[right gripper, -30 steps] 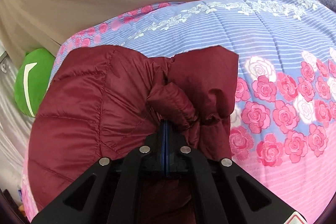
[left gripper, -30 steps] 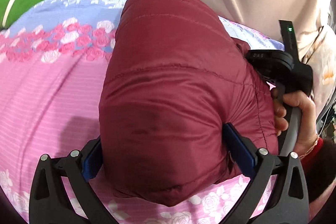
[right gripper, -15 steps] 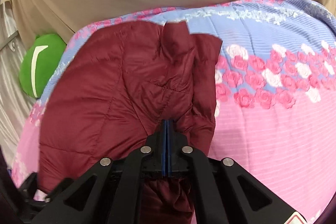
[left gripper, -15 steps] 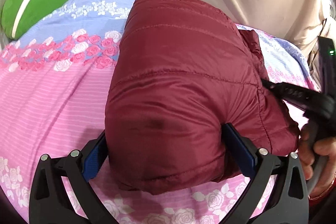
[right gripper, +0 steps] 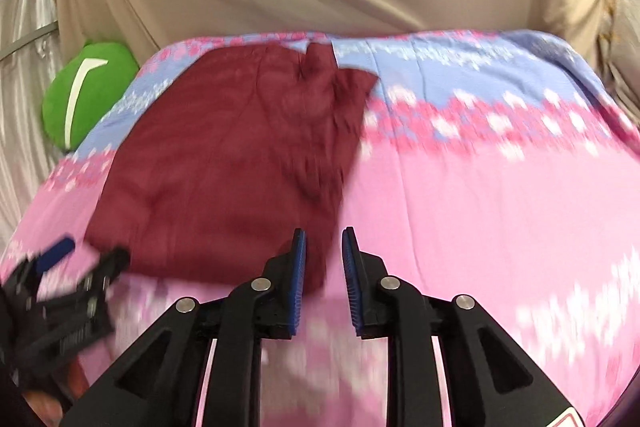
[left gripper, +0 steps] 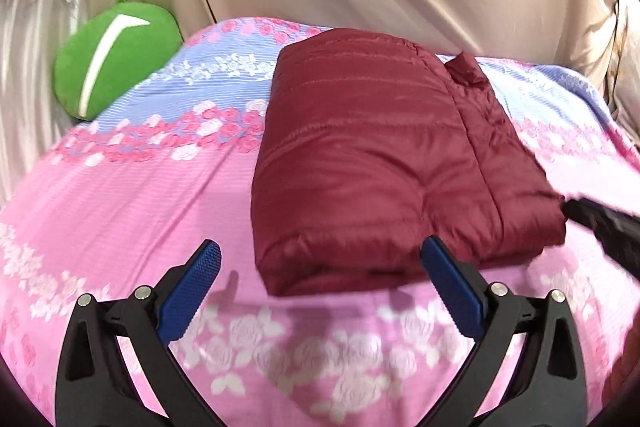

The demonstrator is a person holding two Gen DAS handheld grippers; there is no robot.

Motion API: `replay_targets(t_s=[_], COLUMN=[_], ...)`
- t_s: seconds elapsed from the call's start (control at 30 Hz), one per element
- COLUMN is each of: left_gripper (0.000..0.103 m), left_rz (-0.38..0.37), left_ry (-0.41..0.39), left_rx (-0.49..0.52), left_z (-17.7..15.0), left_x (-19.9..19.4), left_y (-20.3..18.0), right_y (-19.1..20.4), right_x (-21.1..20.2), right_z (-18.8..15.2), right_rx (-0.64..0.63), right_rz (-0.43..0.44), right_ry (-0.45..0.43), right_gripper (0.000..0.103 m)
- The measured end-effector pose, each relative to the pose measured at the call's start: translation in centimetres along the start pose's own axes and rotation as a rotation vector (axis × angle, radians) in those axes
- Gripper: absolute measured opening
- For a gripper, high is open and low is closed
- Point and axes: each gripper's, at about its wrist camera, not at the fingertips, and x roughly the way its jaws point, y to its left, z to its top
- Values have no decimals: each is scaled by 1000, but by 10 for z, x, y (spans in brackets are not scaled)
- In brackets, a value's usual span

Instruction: Fold large clothes

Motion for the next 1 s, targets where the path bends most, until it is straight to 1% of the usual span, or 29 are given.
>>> replay_targets(t_s=[0.07, 0.17, 0.23, 0.3, 0.33, 0.37, 0.4, 0.47, 0.53, 0.63, 0.83, 1.0], left_gripper=[98, 98, 98, 98, 98, 98, 98, 98, 98, 98, 98, 98], left_rz=[12, 16, 11, 8, 15, 25, 34, 45, 40, 41, 56, 72], left_ry=[6, 27, 60, 100, 123, 128, 124, 111, 111, 108, 98, 100], left_rx=[7, -10, -32, -48, -55, -58, -61, -65, -68, -60, -23, -12], left_z=[-6, -14, -19, -25, -27, -29, -31, -33, -35, -37, -37, -37], left_x=[-4, -9, -10, -8, -7, -7, -9, -13, -16, -19, -21, -21], left_y=[-2, -6, -6, -6, -6, -6, -6, -5, -5, -7, -13, -16], right_y=[-3, -2, 4, 13, 15, 17, 19, 22, 24, 29, 35, 33], right_x=[-7, -11, -11, -8, -8, -10, -12, -14, -15, -18, -19, -18], right_z=[-15, -35, -45, -55, -56, -58, -60, -62, -65, -67, -69, -69], right_rx=[9, 16, 0, -28, -29, -26, -25, -26, -27, -38, -67, -58], right_rz=[-15, -22, -35, -46, -34, -25, -23, -28, -22, -37, -53, -64], right_ry=[15, 52, 64, 91, 100, 97, 90, 89, 93, 84, 77, 85], right_gripper=[23, 30, 33, 39, 39, 41, 45, 49, 50, 52, 55, 56])
